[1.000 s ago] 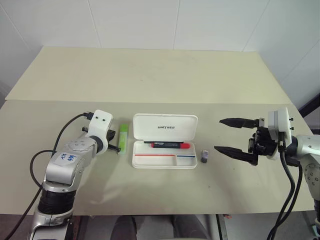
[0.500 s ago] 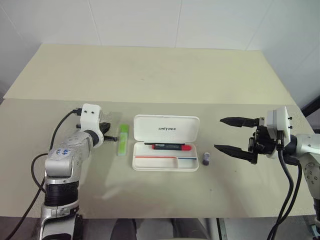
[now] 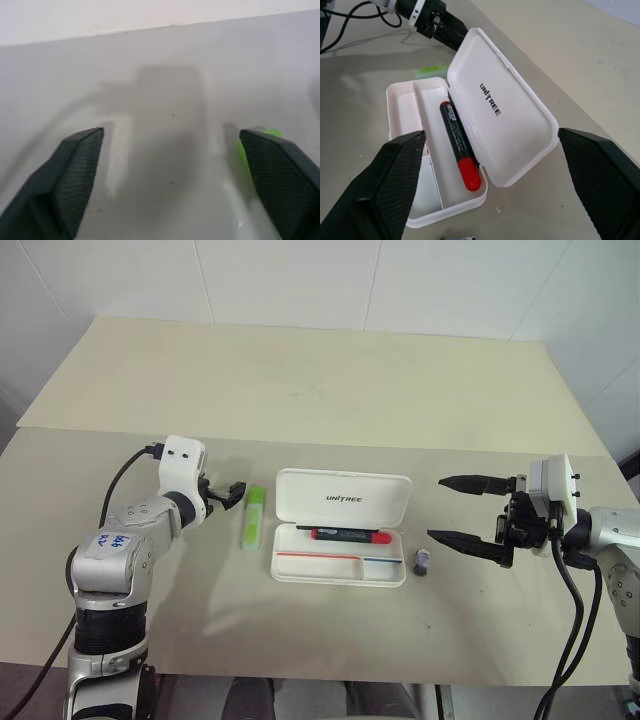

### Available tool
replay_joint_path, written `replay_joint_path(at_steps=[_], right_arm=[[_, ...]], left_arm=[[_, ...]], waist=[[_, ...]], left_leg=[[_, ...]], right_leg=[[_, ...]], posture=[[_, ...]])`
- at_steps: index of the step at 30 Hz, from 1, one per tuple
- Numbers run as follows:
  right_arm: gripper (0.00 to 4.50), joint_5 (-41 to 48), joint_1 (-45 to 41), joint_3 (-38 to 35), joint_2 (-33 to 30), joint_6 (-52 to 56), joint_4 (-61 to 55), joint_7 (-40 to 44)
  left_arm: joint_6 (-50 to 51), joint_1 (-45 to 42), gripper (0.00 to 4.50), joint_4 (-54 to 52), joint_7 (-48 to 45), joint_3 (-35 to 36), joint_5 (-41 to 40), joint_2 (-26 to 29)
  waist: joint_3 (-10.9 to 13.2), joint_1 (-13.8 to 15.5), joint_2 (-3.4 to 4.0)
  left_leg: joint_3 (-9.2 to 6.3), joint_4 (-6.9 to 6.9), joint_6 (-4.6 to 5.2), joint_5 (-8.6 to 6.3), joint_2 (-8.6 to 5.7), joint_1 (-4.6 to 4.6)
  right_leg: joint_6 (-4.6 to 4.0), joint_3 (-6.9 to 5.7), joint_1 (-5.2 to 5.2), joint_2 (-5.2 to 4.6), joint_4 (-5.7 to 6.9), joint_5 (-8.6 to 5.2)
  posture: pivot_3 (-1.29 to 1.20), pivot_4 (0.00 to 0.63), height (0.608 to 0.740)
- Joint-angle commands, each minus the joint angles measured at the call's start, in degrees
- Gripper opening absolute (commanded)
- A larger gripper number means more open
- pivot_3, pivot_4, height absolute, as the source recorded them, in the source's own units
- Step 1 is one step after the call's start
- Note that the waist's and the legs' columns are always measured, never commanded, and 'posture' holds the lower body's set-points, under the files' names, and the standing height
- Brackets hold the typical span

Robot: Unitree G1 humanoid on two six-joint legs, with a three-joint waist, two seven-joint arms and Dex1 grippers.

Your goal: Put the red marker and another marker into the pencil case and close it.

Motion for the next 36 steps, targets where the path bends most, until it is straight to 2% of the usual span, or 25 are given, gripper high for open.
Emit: replay_joint_path(at_steps=[1, 7, 12, 17, 34, 35, 36], right_arm=[[4.50, 0.4, 0.0, -1.0, -1.2, -1.0, -0.2, 0.5], [4.50, 0.7, 0.7, -1.8, -1.5, -1.8, 0.5, 1.8], [4.50, 0.6, 0.9, -2.0, -1.8, -2.4, 1.2, 2.0], [4.50, 0.2, 1.0, -1.7, -1.9, -2.7, 1.9, 2.0], [4.50, -0.6, 1.6, -1.3, -1.8, -3.5, 1.8, 1.3], [4.50, -0.6, 1.6, -1.3, -1.8, -3.4, 1.7, 1.3], [4.50, -0.6, 1.6, -1.3, -1.8, -3.4, 1.7, 1.2]], left_arm=[[0.9, 0.6, 4.48, -4.8, 1.3, -2.6, 3.0, 2.6], [5.9, 3.2, 4.48, -11.0, -0.4, -5.2, 1.6, 2.8], [8.4, 3.0, 4.48, -14.3, 0.7, -5.8, 1.2, -1.0], [9.0, 2.5, 4.48, -13.2, 1.9, -6.4, 2.7, -2.2], [13.1, 4.6, 4.48, -9.1, 1.8, -12.2, 4.3, -0.6], [13.6, 4.7, 4.06, -9.0, 1.8, -12.3, 4.5, -0.4], [13.9, 4.8, 3.86, -9.0, 1.8, -12.3, 4.5, -0.1]], waist=[[0.0, 0.0, 0.00], [0.0, -0.1, 0.00], [0.0, 0.0, 0.00], [0.0, -0.1, 0.00], [-0.1, -0.2, 0.18], [-0.1, -0.2, 0.19], [-0.1, -0.2, 0.20]], left_leg=[[0.00, 0.00, 0.00, 0.00, 0.00, 0.00], [0.00, 0.00, 0.00, 0.00, 0.00, -0.02], [0.00, 0.10, 0.00, 0.00, 0.00, -0.02], [-0.01, 0.22, 0.00, 0.00, -0.01, -0.02], [-0.02, 0.33, 0.01, 0.00, -0.01, 0.05], [-0.02, 0.36, 0.01, 0.00, -0.01, 0.05], [-0.02, 0.38, 0.01, 0.00, -0.01, 0.06]], right_leg=[[0.00, 0.00, 0.00, 0.01, 0.00, 0.00], [0.00, 0.00, 0.00, 0.01, 0.00, 0.00], [0.01, 0.00, 0.01, 0.00, 0.04, 0.01], [0.04, 0.00, 0.02, 0.01, 0.11, 0.02], [0.04, 0.01, 0.11, 0.02, 0.21, 0.02], [0.04, 0.01, 0.13, 0.02, 0.21, 0.02], [0.04, 0.01, 0.14, 0.02, 0.21, 0.02]], posture=[[0.00, 0.150, 0.740], [0.00, 0.150, 0.740], [0.00, 0.150, 0.740], [0.00, 0.150, 0.740], [0.00, 0.150, 0.740], [0.00, 0.150, 0.740], [0.00, 0.150, 0.740]])
